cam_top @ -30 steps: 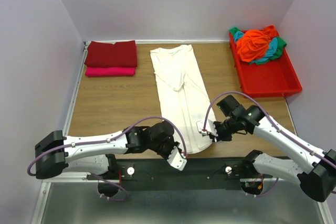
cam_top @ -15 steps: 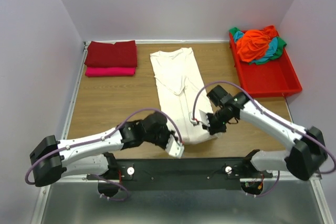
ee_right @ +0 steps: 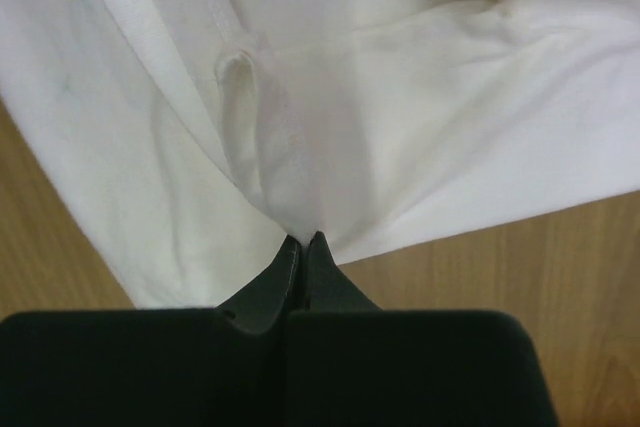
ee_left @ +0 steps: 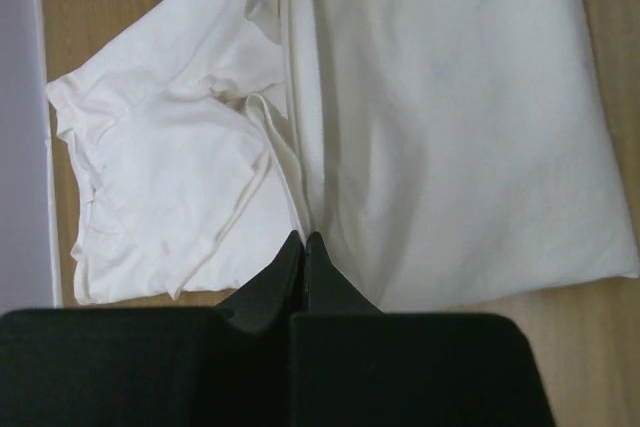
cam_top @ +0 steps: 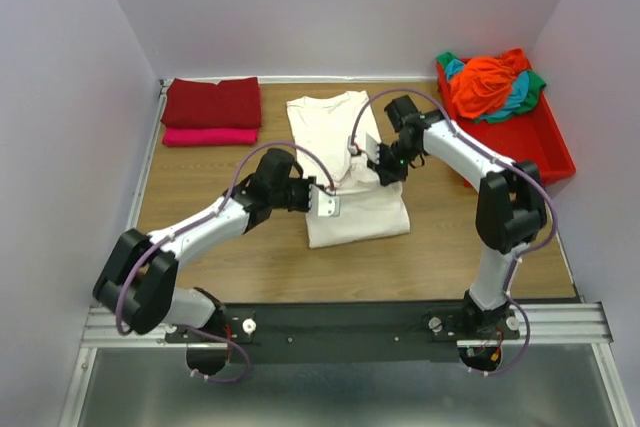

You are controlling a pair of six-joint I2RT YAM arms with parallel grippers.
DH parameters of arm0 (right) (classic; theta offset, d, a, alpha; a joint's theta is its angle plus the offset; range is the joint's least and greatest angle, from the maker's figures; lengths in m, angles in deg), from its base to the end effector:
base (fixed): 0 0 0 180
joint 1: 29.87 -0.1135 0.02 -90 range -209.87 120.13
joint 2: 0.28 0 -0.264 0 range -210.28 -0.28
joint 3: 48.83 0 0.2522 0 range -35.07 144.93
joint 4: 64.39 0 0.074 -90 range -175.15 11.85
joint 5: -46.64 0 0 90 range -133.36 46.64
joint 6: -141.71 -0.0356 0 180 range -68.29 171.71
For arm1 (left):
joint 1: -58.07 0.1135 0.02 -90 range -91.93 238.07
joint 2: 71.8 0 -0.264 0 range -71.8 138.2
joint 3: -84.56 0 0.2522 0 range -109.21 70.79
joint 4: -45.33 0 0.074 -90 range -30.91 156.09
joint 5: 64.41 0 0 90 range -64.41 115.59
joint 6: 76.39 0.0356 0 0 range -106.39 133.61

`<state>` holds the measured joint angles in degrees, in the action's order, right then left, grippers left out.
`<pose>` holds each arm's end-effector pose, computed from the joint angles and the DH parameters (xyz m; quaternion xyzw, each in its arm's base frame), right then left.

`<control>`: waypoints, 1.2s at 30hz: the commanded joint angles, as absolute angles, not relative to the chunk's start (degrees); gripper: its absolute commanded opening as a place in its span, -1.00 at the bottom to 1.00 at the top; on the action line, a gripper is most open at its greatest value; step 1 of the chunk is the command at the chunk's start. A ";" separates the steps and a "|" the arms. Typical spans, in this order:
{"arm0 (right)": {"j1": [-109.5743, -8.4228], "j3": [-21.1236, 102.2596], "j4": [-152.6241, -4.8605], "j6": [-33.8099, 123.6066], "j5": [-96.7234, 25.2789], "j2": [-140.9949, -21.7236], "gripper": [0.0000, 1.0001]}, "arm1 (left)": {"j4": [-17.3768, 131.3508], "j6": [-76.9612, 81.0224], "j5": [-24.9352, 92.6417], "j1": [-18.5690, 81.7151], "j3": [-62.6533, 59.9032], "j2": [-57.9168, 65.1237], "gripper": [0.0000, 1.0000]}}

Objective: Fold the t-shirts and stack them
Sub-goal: Fold the tshirt

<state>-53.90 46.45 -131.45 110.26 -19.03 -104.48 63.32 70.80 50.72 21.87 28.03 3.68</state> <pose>0.3226 0.1599 0.2271 -0.6596 0.7120 0.1643 0.1760 0.2148 -0.1759 0.2233 0.7021 0.5282 -0.1120 0.4641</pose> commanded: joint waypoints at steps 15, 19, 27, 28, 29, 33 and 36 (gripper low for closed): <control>-50.97 77.07 -128.60 105.06 -23.67 -128.77 -0.99 | 63.40 77.07 58.55 34.07 7.34 27.59 -1.00; -50.97 78.31 -127.98 104.19 -23.76 -130.18 -0.99 | 64.36 77.24 58.73 34.87 5.58 29.18 -1.00; -50.88 79.10 -125.79 102.00 -24.11 -131.15 -0.71 | 63.31 74.00 56.36 35.40 4.09 31.90 -0.95; -50.88 79.45 -124.83 100.94 -24.99 -131.41 -0.58 | 62.70 72.77 54.96 35.40 3.91 32.08 -0.77; -50.96 79.46 -123.51 99.54 -25.86 -131.41 -0.50 | 61.39 71.11 53.29 35.40 4.00 32.17 -0.49; -50.88 73.76 -107.10 88.13 -35.43 -127.90 0.32 | 48.03 54.95 39.60 35.40 4.26 30.77 0.23; -50.88 71.55 -96.98 81.18 -41.94 -125.00 1.00 | 40.48 51.06 28.87 35.40 5.13 26.57 0.34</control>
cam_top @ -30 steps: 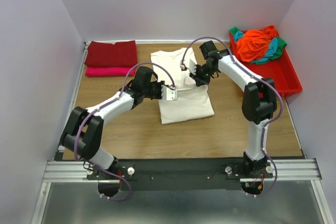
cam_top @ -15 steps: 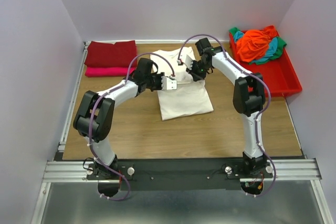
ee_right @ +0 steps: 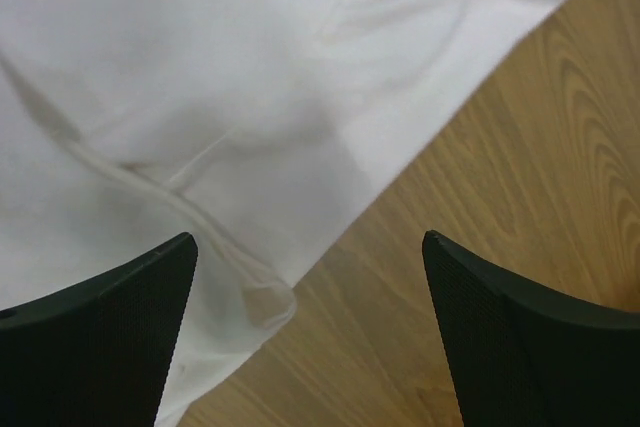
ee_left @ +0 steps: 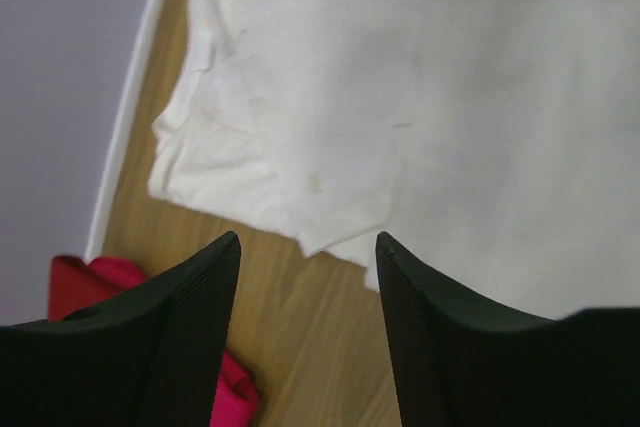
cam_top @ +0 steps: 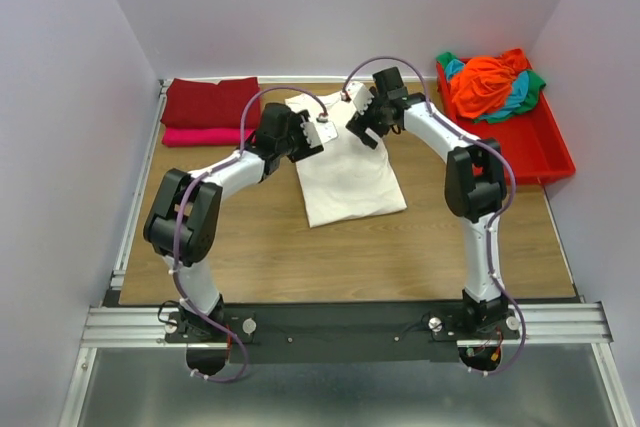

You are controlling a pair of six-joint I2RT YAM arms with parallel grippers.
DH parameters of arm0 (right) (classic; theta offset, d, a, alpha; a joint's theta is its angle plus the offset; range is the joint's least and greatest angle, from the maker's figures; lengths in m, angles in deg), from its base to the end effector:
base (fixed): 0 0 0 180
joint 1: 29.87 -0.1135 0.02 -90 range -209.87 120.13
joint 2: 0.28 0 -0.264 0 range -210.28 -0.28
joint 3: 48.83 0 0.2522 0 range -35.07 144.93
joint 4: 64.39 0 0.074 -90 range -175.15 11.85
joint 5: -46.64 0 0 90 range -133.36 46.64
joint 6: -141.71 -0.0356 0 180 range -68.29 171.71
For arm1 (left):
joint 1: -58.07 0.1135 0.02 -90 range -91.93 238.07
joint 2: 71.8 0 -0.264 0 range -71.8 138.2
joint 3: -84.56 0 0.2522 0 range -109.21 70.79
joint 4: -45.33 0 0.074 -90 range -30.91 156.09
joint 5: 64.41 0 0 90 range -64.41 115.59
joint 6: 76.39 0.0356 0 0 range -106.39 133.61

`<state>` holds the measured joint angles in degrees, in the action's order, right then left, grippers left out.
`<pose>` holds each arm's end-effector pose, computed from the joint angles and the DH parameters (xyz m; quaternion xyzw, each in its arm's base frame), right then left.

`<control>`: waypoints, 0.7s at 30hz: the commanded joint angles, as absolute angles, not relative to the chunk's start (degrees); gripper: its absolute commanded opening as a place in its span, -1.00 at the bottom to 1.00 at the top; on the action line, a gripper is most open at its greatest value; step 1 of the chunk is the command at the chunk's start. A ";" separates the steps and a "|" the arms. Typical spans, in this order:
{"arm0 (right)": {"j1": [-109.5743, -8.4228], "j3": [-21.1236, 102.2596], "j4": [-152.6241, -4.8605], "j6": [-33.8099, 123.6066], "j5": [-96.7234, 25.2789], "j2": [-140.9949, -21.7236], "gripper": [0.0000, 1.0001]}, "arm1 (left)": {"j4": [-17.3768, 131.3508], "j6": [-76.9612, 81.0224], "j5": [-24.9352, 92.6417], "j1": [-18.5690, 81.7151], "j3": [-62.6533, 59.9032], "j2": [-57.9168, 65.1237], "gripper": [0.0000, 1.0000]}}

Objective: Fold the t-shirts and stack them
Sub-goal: Fold the tshirt

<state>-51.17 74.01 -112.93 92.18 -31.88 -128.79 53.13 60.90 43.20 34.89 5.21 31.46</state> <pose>0.4624 0.1879 0.2068 -0.5124 0.7968 0.0429 0.3173 0.3662 -0.1685 0.2115 0.5588 0.6620 -0.0302 0.4986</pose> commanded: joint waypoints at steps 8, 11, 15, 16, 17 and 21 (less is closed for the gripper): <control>-46.32 57.95 -96.43 82.90 -21.30 -109.22 1.00 | 40.08 51.57 32.43 35.48 13.04 13.02 0.97; -44.20 43.90 -96.95 95.62 -1.48 -102.61 1.00 | 47.63 55.35 41.12 35.31 14.54 10.91 0.95; -44.63 26.31 -100.47 125.16 5.16 -91.70 1.00 | 47.58 68.69 53.77 32.33 26.65 2.48 0.81; -46.20 23.93 -101.08 127.63 0.71 -90.03 1.00 | 47.23 70.63 55.46 31.62 28.94 1.16 0.81; -47.18 21.56 -101.78 129.39 -2.03 -89.93 1.00 | 47.14 71.96 57.13 30.49 32.70 -0.07 0.81; -49.64 18.64 -103.81 133.10 -8.64 -91.24 0.97 | 47.66 76.10 56.89 24.79 38.96 -2.54 0.81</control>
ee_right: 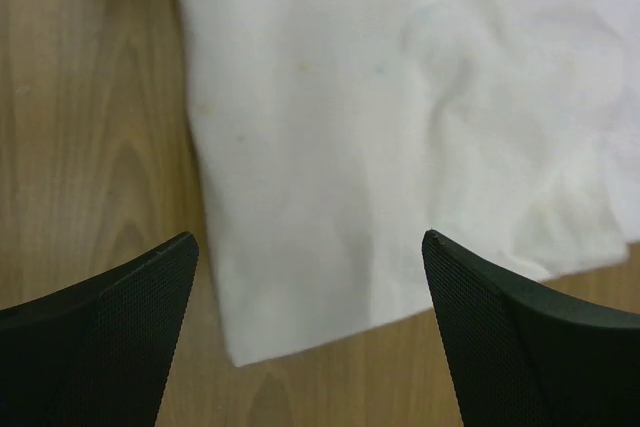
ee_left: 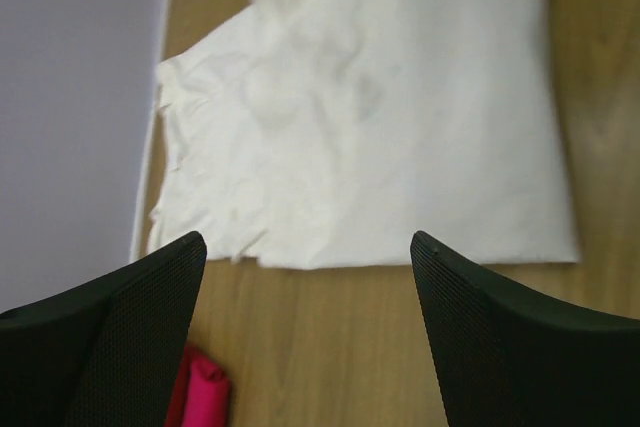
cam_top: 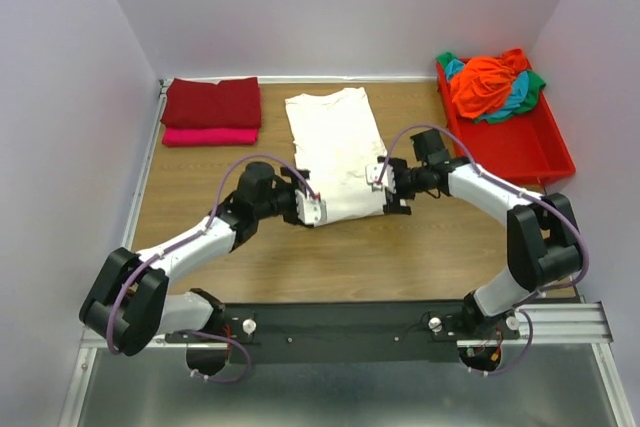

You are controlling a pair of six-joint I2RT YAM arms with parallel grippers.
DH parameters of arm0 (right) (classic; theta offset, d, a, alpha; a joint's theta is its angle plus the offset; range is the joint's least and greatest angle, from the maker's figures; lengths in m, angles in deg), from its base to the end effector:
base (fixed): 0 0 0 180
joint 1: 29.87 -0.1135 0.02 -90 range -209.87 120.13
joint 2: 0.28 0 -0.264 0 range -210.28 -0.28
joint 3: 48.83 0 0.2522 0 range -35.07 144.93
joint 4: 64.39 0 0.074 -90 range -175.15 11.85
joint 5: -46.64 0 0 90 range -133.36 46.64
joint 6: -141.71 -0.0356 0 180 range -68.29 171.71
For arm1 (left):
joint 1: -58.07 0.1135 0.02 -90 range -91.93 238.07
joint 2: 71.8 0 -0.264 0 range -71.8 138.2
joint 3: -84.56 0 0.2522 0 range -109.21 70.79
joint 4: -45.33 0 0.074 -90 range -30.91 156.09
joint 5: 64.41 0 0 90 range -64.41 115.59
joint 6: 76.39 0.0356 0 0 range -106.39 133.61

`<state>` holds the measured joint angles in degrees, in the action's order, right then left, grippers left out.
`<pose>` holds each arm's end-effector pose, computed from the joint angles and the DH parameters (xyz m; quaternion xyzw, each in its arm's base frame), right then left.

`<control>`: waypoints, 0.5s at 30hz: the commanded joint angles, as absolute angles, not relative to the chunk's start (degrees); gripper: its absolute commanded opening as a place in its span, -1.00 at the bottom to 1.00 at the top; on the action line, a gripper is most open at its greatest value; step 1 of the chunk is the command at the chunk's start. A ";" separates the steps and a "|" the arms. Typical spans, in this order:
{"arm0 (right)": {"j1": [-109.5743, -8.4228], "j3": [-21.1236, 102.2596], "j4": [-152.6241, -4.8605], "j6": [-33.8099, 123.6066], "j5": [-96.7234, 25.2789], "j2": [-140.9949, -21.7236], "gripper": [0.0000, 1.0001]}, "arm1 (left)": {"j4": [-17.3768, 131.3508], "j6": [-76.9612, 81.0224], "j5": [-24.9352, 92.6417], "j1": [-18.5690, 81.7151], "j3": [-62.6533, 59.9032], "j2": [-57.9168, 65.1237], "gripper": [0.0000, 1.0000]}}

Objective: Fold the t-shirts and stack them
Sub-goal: Fold the tshirt

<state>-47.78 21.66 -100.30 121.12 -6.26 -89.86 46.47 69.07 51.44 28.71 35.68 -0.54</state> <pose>0.2933 0.1173 0.2111 -0.6934 0.5881 0.1494 0.3886 0.2239 -0.1438 0.2252 0.6403 0.5192 -0.0616 0.5627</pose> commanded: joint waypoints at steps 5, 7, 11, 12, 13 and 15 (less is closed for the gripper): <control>-50.79 19.95 -103.99 130.55 -11.71 -94.31 0.82 | 49.60 75.40 53.29 21.43 39.15 1.32 0.78; -51.31 20.48 -103.90 130.11 -12.77 -95.02 0.80 | 49.69 75.66 52.84 20.72 39.15 2.81 0.77; -51.58 20.22 -103.99 130.20 -13.74 -95.55 0.77 | 49.86 76.01 52.49 19.67 39.33 4.39 0.77; -51.67 19.96 -103.99 130.63 -13.92 -95.55 0.76 | 49.86 75.93 52.31 19.23 39.33 5.18 0.77; -51.93 19.52 -103.90 130.81 -14.62 -95.55 0.72 | 49.86 75.66 51.88 18.35 39.33 5.80 0.77; -52.11 19.60 -103.90 130.38 -14.89 -95.73 0.69 | 49.78 75.22 51.00 17.65 39.33 7.46 0.76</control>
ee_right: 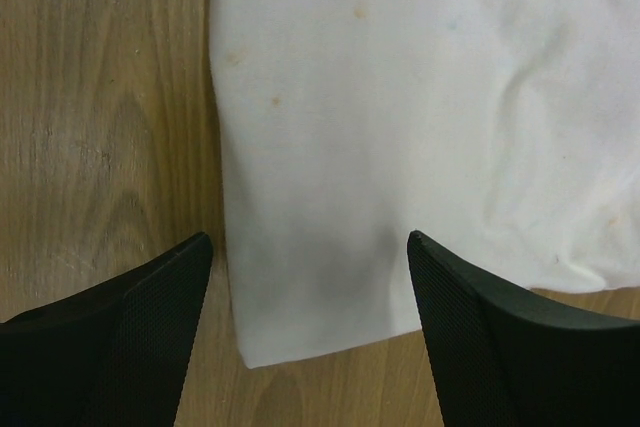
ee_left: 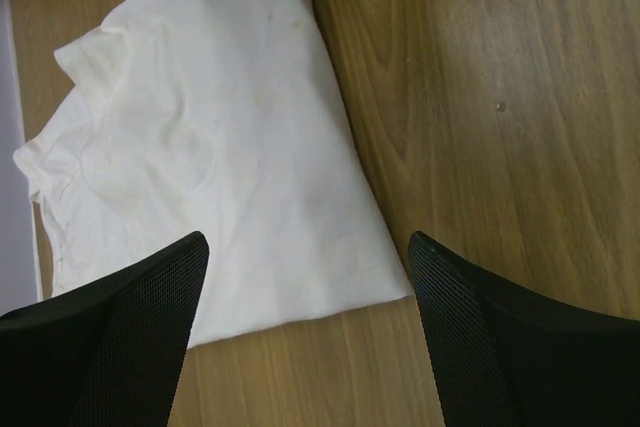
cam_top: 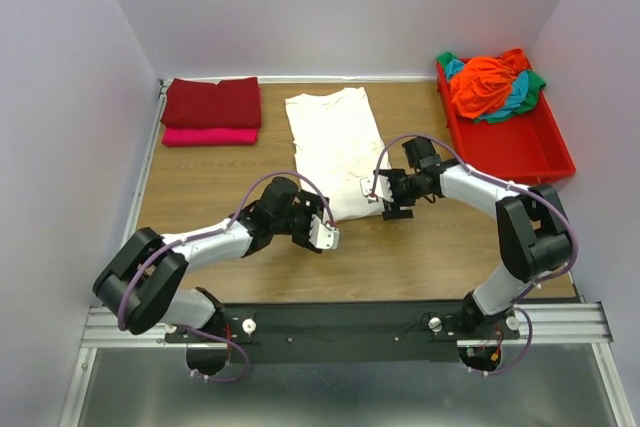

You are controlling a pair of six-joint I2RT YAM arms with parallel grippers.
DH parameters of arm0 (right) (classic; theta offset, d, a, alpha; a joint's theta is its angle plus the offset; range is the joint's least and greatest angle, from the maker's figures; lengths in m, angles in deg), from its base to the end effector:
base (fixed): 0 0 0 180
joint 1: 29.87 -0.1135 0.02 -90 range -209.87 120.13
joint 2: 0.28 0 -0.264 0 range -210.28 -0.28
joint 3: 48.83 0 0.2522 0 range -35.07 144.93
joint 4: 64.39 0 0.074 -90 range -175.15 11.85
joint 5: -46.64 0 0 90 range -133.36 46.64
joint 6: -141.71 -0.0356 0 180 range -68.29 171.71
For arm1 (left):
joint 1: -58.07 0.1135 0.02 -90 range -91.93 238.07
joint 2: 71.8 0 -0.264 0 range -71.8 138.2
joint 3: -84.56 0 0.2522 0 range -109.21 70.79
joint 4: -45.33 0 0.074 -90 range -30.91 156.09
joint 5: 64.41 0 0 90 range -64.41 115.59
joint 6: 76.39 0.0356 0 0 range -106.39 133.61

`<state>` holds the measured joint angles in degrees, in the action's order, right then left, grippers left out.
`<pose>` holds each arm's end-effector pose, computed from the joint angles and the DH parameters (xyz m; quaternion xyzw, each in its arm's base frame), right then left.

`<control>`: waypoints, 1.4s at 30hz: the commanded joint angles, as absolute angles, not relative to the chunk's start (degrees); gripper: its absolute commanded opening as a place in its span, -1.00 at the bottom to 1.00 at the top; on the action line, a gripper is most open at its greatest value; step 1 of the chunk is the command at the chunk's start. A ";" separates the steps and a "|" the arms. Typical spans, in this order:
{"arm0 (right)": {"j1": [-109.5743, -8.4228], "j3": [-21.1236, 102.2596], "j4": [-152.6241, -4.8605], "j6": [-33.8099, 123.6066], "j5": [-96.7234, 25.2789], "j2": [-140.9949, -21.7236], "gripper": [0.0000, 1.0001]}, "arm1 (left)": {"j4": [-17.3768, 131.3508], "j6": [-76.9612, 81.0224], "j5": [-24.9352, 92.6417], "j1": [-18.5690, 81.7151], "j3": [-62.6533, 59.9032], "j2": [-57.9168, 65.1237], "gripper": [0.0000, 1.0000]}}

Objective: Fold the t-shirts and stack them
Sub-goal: Fold the tshirt

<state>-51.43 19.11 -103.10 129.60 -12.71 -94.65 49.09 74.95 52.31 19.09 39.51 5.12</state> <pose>0.2816 0.1308 0.1695 -0.7553 0.5655 0.1296 0.3048 0.1924 -0.1763 0.1759 0.7322 0.4734 -0.1155 0.4759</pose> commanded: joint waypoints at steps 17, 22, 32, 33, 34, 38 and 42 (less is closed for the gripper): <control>-52.11 19.25 -103.81 127.30 -17.96 -96.43 0.37 | 50.12 70.30 42.47 17.03 33.71 19.16 0.10; -52.20 19.51 -103.72 126.07 -17.88 -97.22 0.08 | 52.14 69.33 42.64 17.03 31.69 20.13 -0.50; -52.55 17.67 -103.90 124.84 -17.35 -96.08 -0.99 | 56.10 68.54 44.40 17.03 28.96 21.28 -1.00; -52.63 17.41 -104.07 124.58 -17.09 -95.47 -0.99 | 56.28 68.54 44.57 17.03 29.22 20.93 -1.00; -52.72 17.06 -104.42 124.14 -17.00 -95.20 -0.99 | 56.45 68.54 45.27 16.94 29.48 20.14 -1.00; -53.60 15.83 -108.28 123.61 -15.94 -92.05 -0.99 | 58.73 68.45 50.09 16.85 30.36 17.06 -1.00; -54.65 12.67 -114.86 123.87 -15.24 -86.25 -0.99 | 62.25 68.45 54.15 15.71 32.12 12.32 -1.00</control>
<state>-53.58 15.46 -106.40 124.62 -16.84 -90.95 57.68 69.01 47.48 16.93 30.35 17.38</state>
